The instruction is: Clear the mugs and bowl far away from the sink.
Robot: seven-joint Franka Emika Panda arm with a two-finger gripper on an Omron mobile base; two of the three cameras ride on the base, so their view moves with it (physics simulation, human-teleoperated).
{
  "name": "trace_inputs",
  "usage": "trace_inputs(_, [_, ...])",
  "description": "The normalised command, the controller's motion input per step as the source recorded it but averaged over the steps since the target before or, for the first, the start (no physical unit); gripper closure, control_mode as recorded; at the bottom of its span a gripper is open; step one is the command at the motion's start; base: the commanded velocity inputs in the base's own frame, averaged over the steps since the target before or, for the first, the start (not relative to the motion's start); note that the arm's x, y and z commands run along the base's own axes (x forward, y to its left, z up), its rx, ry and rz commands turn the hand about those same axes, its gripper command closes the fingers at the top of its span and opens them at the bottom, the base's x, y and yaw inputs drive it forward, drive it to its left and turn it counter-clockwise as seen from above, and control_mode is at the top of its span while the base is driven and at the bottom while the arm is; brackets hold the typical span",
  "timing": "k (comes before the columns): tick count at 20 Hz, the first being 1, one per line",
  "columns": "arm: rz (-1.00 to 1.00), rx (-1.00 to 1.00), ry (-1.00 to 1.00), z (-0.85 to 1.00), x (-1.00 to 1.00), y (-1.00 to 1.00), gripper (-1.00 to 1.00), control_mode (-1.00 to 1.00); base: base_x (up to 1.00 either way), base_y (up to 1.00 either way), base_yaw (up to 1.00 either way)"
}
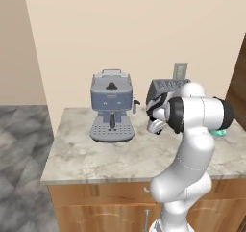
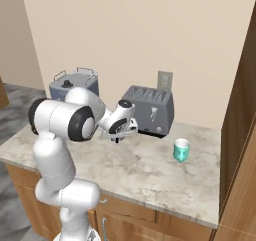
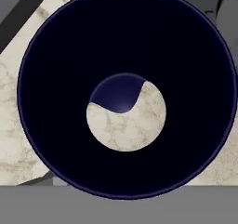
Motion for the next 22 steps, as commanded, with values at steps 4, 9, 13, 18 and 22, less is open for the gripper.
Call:
trace_inputs(4, [-0.05,0.00,0.04,0.50,0.00,-0.05,-1.00,-1.00,0.00,0.00,0.00])
trace_inputs(9, [-0.13,0.00,0.09,0.69,0.00,0.00,-1.00,-1.00,0.00,0.00,0.00])
trace_inputs(13, [-0.14,0.00,0.07,0.77,-0.24,-0.02,-1.00,-1.00,0.00,0.00,0.00])
trace_inputs(18, [-0.11,0.00,0.06,0.89,-0.45,0.00,-1.00,-1.00,0.00,0.00,0.00])
trace_inputs(22, [-0.06,0.00,0.01,0.73,-0.73,0.00,-1.00,-1.00,0.00,0.00,0.00])
